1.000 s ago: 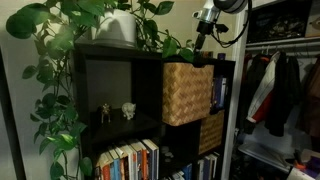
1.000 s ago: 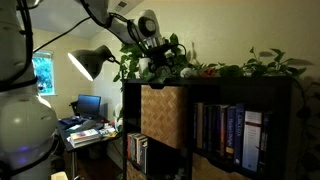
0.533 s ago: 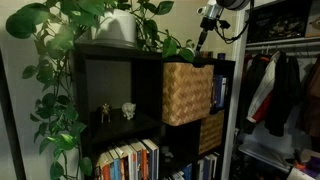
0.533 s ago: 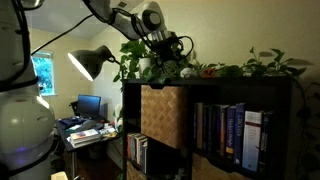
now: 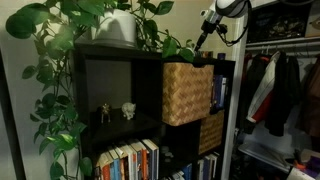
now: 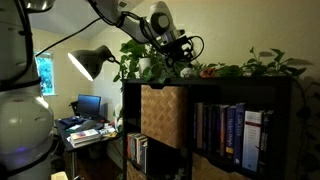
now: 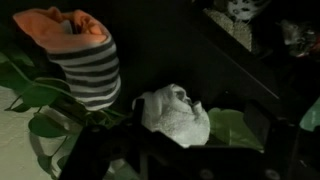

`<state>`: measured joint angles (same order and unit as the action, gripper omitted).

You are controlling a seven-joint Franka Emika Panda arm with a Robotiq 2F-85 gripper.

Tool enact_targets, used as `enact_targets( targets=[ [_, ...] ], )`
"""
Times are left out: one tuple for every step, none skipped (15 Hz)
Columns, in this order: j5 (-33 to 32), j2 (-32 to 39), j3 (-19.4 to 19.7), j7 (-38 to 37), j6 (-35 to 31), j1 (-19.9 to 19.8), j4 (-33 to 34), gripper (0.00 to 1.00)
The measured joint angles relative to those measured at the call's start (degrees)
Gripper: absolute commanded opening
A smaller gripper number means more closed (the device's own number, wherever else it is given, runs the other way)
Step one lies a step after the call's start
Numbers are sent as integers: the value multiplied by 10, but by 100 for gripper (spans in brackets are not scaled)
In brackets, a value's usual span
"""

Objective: Open the top drawer, put the objects on top of the cabinet in the drawer, then close it

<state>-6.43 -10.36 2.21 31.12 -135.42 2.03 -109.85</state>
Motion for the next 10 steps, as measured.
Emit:
enact_targets(
  targets=[
    [2,5,2,-1,-13,0,0,100],
    [3,11,3,-1,-25,0,0,100],
    [6,17,4,-1,-37,0,0,100],
    [10,22,5,-1,-50,0,0,100],
    [14,28,5,-1,-63,0,0,100],
    [18,35,5,-1,-77,0,0,100],
    [21,41,5,-1,-89,0,0,100],
    [24,47,5,-1,-102,0,0,100],
    [27,53,5,-1,-113,0,0,100],
    [29,58,5,-1,-122,0,0,100]
  ],
)
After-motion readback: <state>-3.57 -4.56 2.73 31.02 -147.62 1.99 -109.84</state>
